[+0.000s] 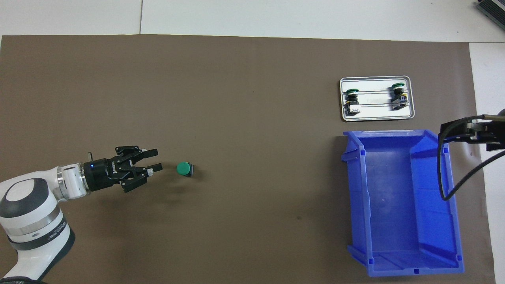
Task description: Place and press button with both arms
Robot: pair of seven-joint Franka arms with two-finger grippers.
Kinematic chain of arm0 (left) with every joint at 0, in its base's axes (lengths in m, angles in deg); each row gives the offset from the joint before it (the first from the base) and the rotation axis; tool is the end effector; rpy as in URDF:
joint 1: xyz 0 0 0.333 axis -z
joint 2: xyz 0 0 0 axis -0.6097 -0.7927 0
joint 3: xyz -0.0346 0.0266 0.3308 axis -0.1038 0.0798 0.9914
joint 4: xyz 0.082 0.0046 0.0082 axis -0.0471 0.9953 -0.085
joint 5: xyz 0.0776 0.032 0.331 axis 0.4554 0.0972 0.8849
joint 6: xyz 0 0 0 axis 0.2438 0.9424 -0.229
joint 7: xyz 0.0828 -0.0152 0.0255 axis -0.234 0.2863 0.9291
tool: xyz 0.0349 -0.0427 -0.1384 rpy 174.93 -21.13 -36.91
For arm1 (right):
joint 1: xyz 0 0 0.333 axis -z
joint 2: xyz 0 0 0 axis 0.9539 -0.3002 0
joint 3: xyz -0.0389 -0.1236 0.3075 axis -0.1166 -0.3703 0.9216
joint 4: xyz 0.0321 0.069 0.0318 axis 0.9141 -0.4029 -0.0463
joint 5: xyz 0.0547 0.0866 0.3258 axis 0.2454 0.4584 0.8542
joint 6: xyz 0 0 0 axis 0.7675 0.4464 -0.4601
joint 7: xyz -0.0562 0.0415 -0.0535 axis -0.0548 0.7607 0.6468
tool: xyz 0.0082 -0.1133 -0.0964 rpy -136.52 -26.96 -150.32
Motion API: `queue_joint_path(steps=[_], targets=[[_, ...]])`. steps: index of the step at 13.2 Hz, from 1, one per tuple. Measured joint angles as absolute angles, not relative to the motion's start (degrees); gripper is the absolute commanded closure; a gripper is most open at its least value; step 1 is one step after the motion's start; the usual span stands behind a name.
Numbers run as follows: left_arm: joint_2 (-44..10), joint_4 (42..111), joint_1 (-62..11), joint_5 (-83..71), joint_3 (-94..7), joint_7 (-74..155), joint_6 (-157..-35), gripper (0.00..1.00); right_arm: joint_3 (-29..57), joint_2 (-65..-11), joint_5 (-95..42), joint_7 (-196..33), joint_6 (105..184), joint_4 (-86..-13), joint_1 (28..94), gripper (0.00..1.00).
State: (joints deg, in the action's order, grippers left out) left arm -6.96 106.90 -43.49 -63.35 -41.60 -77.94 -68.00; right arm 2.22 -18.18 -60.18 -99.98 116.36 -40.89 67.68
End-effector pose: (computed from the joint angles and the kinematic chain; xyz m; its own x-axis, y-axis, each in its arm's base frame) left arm 0.4408 -0.0720 0.3583 0.5991 -0.1589 0.7847 -0.7741 -0.3653 0.5171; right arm 0.4716 -0.0080 0.6032 0.9835 -0.1807 -0.0122 -0.1799 -0.9824 0.0500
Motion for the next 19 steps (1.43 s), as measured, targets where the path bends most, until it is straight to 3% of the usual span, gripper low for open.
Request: queue_joint_path(steps=[3, 6, 8, 9, 12, 19], targets=[[-4.14, 102.46, -44.21, -49.12, -41.52, -61.67, -68.51, 0.46, 2.23, -18.18, -60.18, -99.98, 116.36, -40.89, 67.68, 0.0], [-3.4, 97.9, -44.23, -39.59, -41.68, -48.52, -68.54, 0.57, 2.22, -18.18, -60.18, -99.98, 116.36, -40.89, 67.68, 0.0], [-3.41, 96.46, -44.08, -35.13, -42.15, -42.48, -68.54, 0.57, 2.23, -18.18, -60.18, -99.98, 116.36, -40.89, 67.68, 0.0], [-3.43, 95.71, -43.99, -32.96, -42.42, -39.19, -68.54, 0.62, 2.22, -18.18, -60.18, -99.98, 116.36, -40.89, 67.68, 0.0], [-3.52, 92.91, -41.82, -25.81, -43.02, -27.34, -68.52, 1.0, 2.22, -18.18, -60.18, -99.98, 116.36, -40.89, 67.68, 0.0], [-5.94, 87.14, -32.53, -10.05, -43.37, 2.97, -70.91, 1.0, 2.22, -18.18, -60.18, -99.98, 116.36, -40.89, 67.68, 0.0]])
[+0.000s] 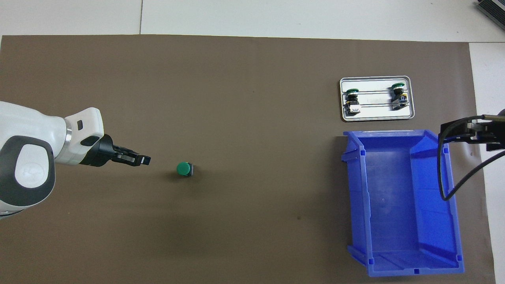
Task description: Place and press button with both arms
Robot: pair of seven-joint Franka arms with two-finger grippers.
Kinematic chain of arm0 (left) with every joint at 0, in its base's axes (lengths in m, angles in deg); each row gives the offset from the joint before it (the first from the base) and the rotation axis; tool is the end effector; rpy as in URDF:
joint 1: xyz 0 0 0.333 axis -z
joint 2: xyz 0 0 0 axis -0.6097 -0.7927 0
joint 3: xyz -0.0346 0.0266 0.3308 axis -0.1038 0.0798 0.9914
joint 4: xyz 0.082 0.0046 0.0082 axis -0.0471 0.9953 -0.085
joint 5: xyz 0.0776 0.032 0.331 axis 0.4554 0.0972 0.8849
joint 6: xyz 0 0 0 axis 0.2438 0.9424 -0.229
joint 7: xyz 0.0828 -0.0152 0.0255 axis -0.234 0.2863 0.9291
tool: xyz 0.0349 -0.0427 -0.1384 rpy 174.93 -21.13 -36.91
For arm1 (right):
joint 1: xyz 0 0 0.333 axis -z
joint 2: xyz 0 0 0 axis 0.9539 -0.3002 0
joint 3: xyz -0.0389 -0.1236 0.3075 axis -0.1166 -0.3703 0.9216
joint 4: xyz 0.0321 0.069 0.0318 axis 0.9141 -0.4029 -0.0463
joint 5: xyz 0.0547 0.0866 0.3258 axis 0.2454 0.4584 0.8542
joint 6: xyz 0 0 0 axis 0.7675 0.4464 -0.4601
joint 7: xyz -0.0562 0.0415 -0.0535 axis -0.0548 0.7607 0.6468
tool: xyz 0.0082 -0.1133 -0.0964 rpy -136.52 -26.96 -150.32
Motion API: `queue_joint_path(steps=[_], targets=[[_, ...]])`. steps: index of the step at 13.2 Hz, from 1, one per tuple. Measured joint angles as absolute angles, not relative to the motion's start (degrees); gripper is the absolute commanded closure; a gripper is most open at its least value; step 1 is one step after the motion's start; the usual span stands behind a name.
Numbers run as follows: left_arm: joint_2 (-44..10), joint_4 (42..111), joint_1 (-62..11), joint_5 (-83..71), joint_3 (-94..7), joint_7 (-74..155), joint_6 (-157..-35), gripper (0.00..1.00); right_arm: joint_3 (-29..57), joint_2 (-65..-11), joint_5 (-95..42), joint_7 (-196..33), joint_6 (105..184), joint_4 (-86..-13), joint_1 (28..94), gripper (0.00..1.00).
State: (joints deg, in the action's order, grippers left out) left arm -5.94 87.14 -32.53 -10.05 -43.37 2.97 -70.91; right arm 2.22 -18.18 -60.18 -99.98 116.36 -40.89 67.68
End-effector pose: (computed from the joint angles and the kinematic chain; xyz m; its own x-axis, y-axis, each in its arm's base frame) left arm 0.4710 -0.1157 0.4364 0.9556 -0.2932 0.0295 -0.2750 -0.8516 0.4463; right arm 0.4716 -0.0080 0.6032 0.9835 -0.1807 -0.0122 -0.1799 -0.9824 0.0500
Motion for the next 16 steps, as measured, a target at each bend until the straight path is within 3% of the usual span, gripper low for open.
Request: queue_joint_path(steps=[3, 7, 16], targets=[[-8.19, 85.44, -26.58, 1.29, -43.5, 21.74, -78.71, 1.0, 2.22, -18.18, -60.18, -99.98, 116.36, -40.89, 67.68, 0.0], [-9.18, 85.46, -20.51, 10.17, -43.61, 31.98, -79.86, 1.0, 2.22, -18.18, -60.18, -99.98, 116.36, -40.89, 67.68, 0.0], [-9.76, 92.51, -14.99, 14.3, -43.54, 39.67, -86.49, 1.0, 2.22, -18.18, -60.18, -99.98, 116.36, -40.89, 67.68, 0.0]])
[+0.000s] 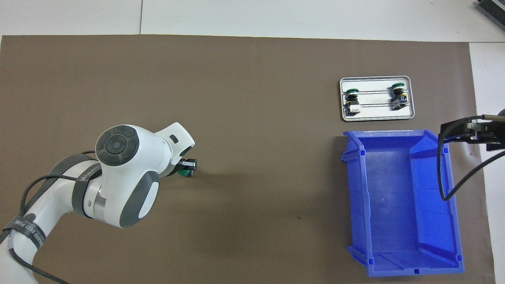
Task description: Place and press button with both arms
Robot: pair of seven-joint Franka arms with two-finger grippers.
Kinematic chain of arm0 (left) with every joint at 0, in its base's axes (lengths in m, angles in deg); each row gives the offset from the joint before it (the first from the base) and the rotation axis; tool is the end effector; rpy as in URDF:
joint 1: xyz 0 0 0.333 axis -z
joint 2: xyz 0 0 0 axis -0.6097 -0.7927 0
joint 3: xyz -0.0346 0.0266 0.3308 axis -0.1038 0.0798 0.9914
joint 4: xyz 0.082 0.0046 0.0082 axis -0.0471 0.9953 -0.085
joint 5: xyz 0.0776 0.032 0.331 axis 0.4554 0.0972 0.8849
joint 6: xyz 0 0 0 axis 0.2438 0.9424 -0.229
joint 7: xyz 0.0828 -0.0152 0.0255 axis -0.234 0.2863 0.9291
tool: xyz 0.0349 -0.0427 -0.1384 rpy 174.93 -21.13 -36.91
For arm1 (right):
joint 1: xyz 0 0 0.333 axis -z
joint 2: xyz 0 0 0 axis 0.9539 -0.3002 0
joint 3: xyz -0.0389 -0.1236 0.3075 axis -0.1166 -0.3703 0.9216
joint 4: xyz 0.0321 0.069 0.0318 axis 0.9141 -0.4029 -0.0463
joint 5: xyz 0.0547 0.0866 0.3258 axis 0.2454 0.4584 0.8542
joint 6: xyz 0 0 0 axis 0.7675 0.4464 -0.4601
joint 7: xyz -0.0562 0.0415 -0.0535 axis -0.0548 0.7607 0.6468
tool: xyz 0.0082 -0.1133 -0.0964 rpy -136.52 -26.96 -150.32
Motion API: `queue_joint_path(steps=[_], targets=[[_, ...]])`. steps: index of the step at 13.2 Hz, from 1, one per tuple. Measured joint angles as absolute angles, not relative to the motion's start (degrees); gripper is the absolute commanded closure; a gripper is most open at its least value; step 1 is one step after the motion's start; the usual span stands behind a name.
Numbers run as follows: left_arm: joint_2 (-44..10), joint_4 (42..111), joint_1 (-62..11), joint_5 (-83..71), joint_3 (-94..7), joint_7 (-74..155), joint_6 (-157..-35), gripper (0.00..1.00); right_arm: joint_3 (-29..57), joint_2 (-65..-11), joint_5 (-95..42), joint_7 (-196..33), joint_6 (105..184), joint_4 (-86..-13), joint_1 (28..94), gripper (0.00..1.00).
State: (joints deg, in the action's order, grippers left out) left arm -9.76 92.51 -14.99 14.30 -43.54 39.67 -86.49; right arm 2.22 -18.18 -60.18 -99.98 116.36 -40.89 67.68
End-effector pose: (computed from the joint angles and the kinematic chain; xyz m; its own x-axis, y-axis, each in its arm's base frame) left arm 0.4467 -0.2193 0.3772 0.9891 -0.1470 -0.0072 -0.1462 -0.9871 0.0659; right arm 0.4716 -0.0080 0.6032 0.9835 -0.1807 -0.0122 -0.1799 -0.9824 0.0500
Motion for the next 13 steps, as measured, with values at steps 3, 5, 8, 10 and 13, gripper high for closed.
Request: queue_joint_path(steps=[3, 5, 8, 10, 13], targets=[[-9.55, 92.89, -14.49, 14.58, -43.47, 40.2, -87.47, 1.0, 2.22, -18.18, -60.18, -99.98, 116.36, -40.89, 67.68, 0.0], [-9.5, 93.53, -14.47, 15.01, -43.46, 40.24, -88.41, 1.0, 2.23, -18.18, -60.18, -99.98, 116.36, -40.89, 67.68, 0.0], [-9.06, 94.32, -14.43, 15.68, -43.43, 40.29, -89.26, 1.0, 2.23, -18.18, -60.18, -99.98, 116.36, -40.89, 67.68, 0.0], [-9.03, 94.3, -14.43, 15.72, -43.41, 40.29, -89.12, 1.0, 2.23, -18.18, -60.18, -99.98, 116.36, -40.89, 67.68, 0.0], [-8.86, 92.92, -14.43, 15.72, -43.15, 40.35, -86.26, 1.0, 2.22, -18.18, -60.18, -99.98, 116.36, -40.89, 67.68, 0.0]])
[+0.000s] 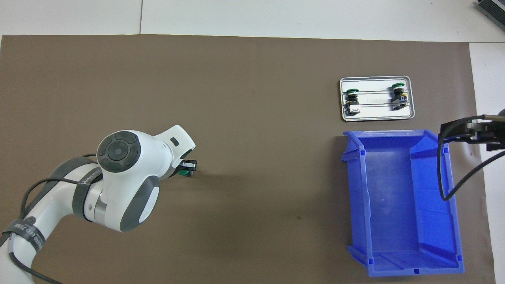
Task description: Place and press button with both arms
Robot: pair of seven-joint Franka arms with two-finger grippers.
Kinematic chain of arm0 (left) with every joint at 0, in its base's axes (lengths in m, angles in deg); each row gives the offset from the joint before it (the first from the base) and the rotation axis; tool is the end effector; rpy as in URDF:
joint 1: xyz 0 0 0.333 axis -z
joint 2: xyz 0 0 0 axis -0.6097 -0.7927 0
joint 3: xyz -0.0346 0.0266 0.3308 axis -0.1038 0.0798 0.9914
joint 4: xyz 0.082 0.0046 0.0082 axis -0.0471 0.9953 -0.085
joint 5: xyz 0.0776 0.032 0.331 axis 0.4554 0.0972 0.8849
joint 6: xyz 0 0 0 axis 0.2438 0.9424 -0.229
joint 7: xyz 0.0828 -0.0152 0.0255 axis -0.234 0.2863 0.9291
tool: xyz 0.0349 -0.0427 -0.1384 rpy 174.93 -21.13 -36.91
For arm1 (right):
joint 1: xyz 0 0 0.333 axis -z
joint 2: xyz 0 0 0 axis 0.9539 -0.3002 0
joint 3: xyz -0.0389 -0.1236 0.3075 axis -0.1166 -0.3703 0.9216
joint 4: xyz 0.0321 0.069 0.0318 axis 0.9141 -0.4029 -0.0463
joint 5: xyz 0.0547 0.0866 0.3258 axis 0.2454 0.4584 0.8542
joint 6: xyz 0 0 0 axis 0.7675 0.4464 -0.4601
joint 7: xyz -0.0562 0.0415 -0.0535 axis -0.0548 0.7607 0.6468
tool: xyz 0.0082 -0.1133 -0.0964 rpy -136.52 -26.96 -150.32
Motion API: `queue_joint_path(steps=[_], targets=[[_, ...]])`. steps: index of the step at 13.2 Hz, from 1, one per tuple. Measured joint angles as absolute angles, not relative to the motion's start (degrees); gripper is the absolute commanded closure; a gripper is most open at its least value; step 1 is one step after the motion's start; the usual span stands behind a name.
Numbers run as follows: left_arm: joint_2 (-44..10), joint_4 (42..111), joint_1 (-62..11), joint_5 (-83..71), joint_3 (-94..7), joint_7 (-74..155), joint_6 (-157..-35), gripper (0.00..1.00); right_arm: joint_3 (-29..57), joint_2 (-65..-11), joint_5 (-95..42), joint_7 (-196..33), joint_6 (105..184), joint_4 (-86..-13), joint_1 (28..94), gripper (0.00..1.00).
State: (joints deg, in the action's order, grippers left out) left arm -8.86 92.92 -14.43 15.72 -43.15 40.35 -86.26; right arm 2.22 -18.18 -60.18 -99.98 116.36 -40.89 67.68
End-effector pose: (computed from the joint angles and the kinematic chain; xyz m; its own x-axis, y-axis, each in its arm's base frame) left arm 0.4436 -0.2178 0.3816 0.9882 -0.1534 0.0024 -0.1533 -0.9870 0.0477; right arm 0.4716 -0.0080 0.6032 0.9835 -0.1807 -0.0122 -0.1799 -0.9824 0.0500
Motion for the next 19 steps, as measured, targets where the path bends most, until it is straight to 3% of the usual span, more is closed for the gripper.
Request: queue_joint_path(steps=[4, 5, 6, 7, 8, 9, 14, 19], targets=[[-8.71, 88.53, -15.23, 15.74, -41.89, 40.39, -80.14, 1.0, 2.23, -18.18, -60.18, -99.98, 116.36, -40.89, 67.68, 0.0], [-8.53, 87.85, -16.23, 15.84, -41.86, 40.08, -79.83, 0.98, 2.22, -18.18, -60.18, -99.98, 116.36, -40.89, 67.68, 0.0], [-8.24, 87.45, -17.56, 16.0, -41.82, 38.71, -79.7, 0.87, 2.23, -18.18, -60.18, -99.98, 116.36, -40.89, 67.68, 0.0], [-7.92, 87.18, -19.09, 16.03, -41.75, 36.47, -79.63, 0.44, 2.23, -18.18, -60.18, -99.98, 116.36, -40.89, 67.68, 0.0], [-7.54, 87.11, -20.79, 16.04, -41.7, 34.04, -79.59, 0.07, 2.22, -18.18, -60.18, -99.98, 116.36, -40.89, 67.68, 0.0], [-7.18, 87.1, -22.47, 16.04, -41.64, 31.67, -79.57, 0.0, 2.22, -18.18, -60.18, -99.98, 116.36, -40.89, 67.68, 0.0], [-4.08, 86.19, -30.02, 16.05, -41.46, 25.74, -78.57, 0.0, 2.23, -18.18, -60.18, -99.98, 116.36, -40.89, 67.68, 0.0], [-2.33, 73.76, -36.03, 16.06, -41.4, 19.43, -63.73, 0.0, 2.23, -18.18, -60.18, -99.98, 116.36, -40.89, 67.68, 0.0]])
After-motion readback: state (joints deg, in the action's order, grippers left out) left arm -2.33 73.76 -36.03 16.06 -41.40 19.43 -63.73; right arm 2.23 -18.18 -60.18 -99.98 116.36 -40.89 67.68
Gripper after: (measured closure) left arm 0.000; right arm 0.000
